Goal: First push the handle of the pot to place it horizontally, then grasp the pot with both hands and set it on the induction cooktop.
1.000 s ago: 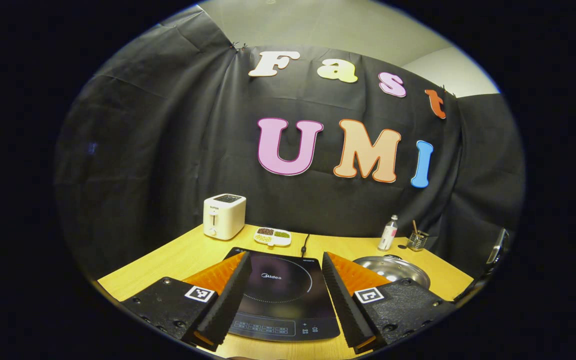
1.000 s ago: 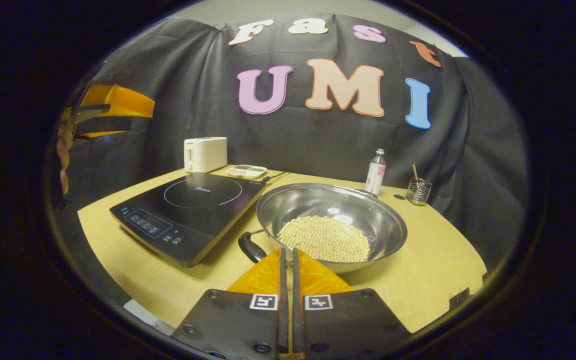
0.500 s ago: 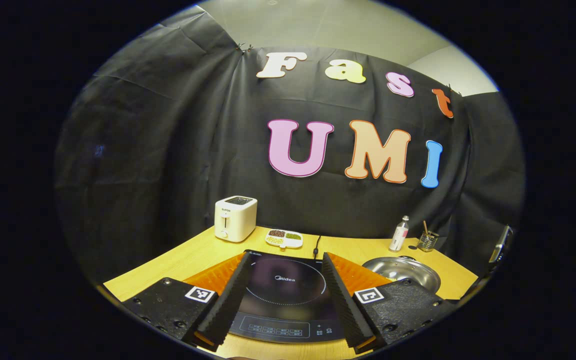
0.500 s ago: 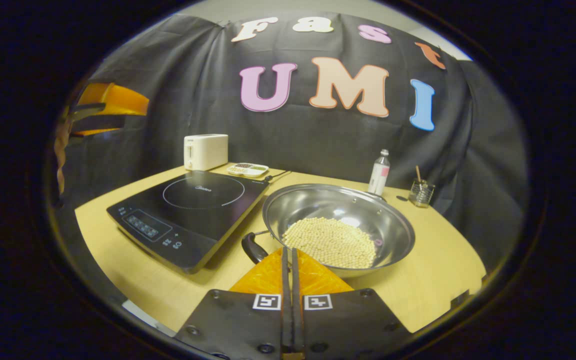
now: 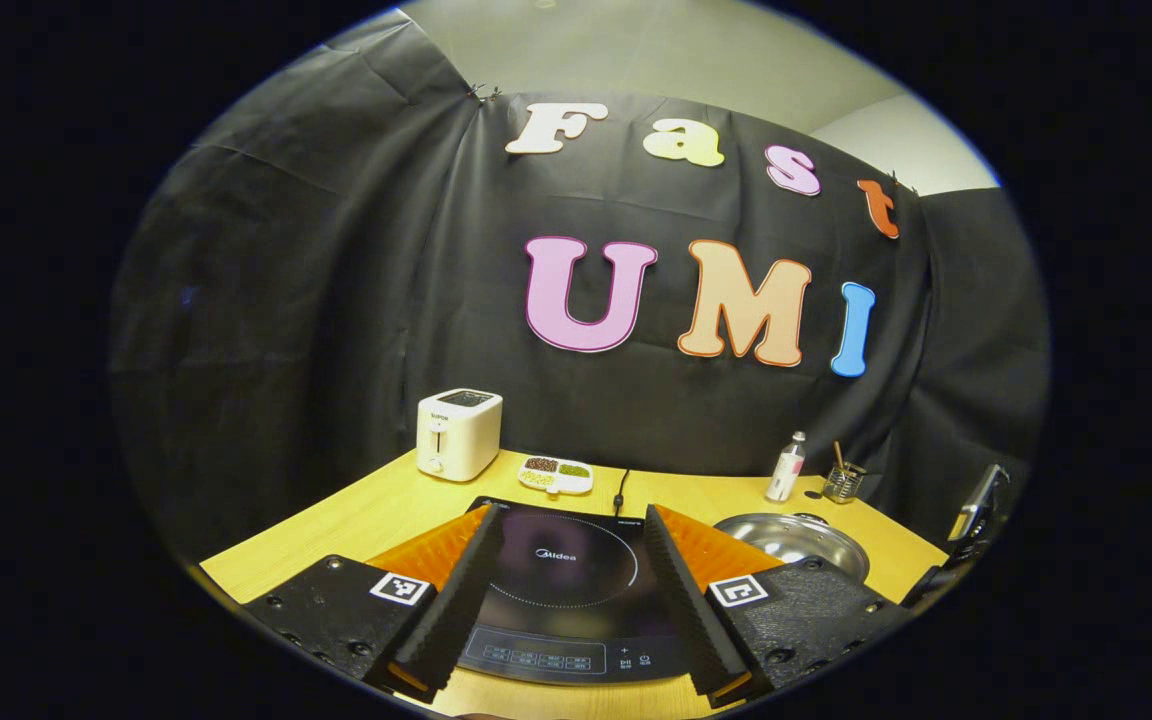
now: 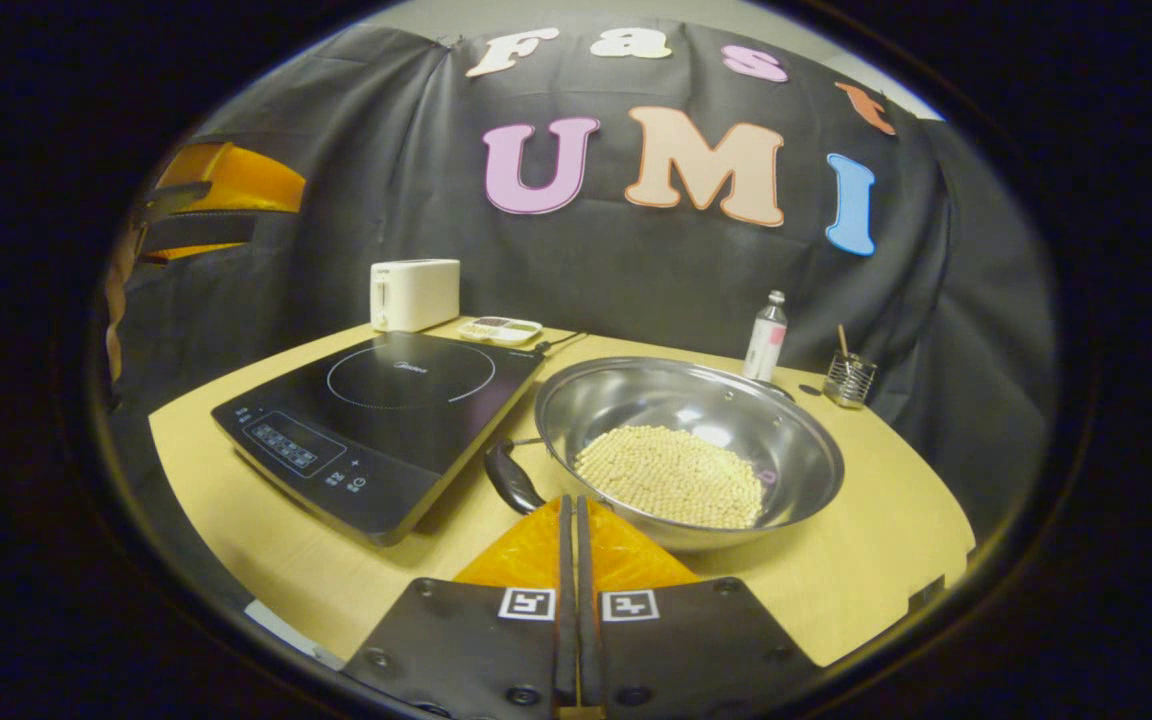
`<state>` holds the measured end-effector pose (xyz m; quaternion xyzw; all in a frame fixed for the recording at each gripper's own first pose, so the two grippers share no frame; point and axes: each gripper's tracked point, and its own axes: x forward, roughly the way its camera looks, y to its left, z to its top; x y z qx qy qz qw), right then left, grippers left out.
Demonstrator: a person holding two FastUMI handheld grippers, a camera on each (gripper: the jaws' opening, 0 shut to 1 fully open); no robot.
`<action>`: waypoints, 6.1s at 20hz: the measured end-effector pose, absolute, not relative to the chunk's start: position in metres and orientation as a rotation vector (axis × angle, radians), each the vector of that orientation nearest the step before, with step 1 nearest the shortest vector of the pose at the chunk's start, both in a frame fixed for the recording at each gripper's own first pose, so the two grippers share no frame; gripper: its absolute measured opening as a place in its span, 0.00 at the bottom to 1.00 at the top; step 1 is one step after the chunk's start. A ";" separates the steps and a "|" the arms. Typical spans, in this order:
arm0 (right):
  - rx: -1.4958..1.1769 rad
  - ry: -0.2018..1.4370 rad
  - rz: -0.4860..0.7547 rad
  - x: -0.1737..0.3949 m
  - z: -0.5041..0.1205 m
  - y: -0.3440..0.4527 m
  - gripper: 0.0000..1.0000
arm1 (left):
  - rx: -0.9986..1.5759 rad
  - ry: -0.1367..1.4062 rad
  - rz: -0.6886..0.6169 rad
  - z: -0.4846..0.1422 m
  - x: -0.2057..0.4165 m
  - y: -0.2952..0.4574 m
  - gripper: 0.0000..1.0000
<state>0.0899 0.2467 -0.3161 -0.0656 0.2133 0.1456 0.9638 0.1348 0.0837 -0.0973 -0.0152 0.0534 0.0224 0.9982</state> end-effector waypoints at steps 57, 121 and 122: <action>-0.020 0.439 0.072 0.274 -0.324 0.043 0.92 | 0.058 0.432 0.098 -0.268 0.262 -0.041 0.88; 0.047 0.444 0.175 0.261 -0.268 0.341 0.49 | 0.158 0.439 0.231 -0.205 0.272 0.237 0.67; 0.042 0.441 0.161 0.260 -0.270 0.344 0.49 | 0.151 0.449 0.218 -0.209 0.276 0.241 0.66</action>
